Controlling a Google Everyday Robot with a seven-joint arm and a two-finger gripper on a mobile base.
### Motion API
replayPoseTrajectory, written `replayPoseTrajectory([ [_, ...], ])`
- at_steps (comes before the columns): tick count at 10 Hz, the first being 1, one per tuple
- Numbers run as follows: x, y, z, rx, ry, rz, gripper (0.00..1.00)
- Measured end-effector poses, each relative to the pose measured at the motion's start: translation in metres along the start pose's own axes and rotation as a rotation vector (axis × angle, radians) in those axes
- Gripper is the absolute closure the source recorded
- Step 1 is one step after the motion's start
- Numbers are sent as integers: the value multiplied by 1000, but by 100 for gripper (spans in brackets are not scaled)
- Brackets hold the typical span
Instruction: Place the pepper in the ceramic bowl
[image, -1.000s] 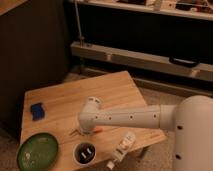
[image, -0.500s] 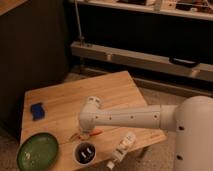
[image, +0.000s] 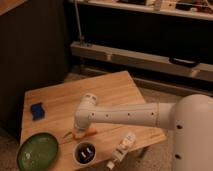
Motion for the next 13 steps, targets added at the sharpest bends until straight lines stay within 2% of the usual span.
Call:
replayPoseTrajectory([
  [2, -44, 9, -21, 14, -8, -64, 89],
  [3, -72, 9, -35, 26, -17, -113, 89],
  [5, -111, 18, -40, 2, -61, -182, 89],
  [7, -138, 38, -29, -98, -120, -237, 87],
  [9, -160, 68, -18, -229, -154, -296, 68],
  [10, -166, 78, -17, -260, -158, -320, 59],
  [13, -177, 91, -20, -292, -156, -361, 29],
])
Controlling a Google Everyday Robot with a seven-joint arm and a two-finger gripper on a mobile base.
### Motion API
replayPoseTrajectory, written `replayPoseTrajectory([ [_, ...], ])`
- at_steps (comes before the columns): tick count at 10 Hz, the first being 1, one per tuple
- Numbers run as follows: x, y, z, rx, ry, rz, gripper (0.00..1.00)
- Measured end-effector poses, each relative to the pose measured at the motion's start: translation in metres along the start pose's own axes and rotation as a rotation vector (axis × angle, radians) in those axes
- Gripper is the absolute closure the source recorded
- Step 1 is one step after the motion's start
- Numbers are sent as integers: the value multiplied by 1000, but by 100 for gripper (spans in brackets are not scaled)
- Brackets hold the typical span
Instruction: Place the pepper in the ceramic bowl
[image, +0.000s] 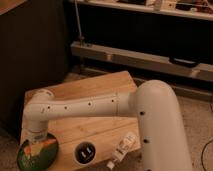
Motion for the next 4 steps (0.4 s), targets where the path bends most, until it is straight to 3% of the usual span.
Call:
replayPoseTrajectory([
  [1, -2, 1, 1, -11, -2, -5, 22],
  [4, -4, 1, 4, -26, -3, -8, 20],
])
